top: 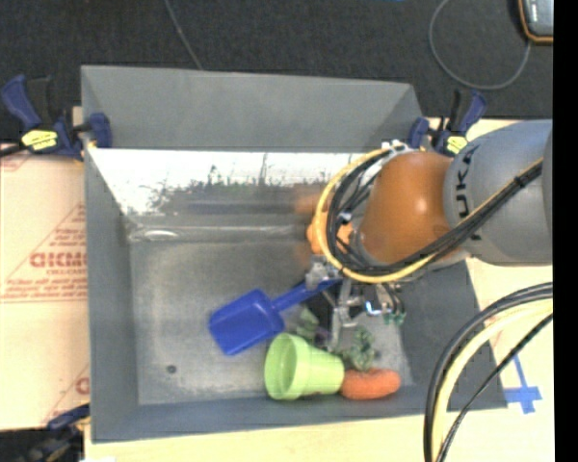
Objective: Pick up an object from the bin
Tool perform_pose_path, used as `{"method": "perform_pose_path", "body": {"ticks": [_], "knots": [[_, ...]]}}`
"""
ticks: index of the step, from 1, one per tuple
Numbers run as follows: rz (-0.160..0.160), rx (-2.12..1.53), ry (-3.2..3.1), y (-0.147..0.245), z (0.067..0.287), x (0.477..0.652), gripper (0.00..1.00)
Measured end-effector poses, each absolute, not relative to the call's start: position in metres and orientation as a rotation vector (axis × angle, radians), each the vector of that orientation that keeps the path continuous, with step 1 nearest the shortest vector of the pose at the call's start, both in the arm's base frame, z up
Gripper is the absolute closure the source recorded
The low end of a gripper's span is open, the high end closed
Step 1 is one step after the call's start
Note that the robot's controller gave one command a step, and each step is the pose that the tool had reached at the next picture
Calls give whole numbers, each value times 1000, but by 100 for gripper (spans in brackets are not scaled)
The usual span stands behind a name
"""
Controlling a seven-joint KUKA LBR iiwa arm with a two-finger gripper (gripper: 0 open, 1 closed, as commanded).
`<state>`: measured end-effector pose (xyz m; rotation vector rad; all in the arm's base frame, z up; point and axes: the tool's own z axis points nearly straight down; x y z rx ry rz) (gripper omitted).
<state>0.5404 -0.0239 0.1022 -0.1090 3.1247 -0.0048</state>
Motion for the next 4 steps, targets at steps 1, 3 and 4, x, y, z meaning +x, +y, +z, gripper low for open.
{"method": "perform_pose_path", "body": {"ticks": [1, 3, 4], "knots": [[2, 31, 3120, -3, 84, 545, 100], [1, 9, 3112, 1, 121, 529, 100], [-1, -38, 3111, -4, 190, 538, 100]]}}
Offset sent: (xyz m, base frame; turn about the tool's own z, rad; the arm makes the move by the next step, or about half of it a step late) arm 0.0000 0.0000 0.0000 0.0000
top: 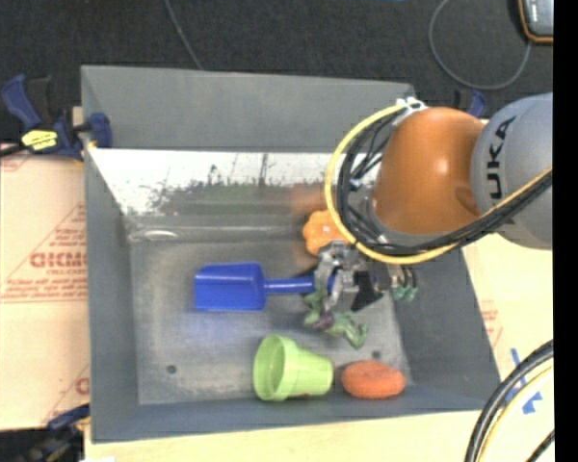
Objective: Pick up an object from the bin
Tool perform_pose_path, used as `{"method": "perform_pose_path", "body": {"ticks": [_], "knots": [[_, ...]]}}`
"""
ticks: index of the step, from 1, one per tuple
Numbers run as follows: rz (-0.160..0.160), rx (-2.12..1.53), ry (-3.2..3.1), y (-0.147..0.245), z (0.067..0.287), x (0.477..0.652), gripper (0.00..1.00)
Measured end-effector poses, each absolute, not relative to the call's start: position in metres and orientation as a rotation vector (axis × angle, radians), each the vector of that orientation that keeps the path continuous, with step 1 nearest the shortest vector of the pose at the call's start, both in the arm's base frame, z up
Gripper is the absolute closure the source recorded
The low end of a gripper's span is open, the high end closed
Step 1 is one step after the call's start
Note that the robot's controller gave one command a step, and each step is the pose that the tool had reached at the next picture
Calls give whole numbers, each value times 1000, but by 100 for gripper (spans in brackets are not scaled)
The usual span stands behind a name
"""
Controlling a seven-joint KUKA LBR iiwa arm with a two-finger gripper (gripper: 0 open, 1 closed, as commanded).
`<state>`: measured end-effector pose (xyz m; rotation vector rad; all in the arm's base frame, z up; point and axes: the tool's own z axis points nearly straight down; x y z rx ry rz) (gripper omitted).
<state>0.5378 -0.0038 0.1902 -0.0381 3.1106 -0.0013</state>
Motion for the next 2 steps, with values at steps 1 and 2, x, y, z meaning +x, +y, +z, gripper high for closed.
{"method": "perform_pose_path", "body": {"ticks": [1, 2], "knots": [[-1, -38, 3110, -4, 190, 538, 100], [-2, -37, 3106, -4, 205, 544, 100]]}}
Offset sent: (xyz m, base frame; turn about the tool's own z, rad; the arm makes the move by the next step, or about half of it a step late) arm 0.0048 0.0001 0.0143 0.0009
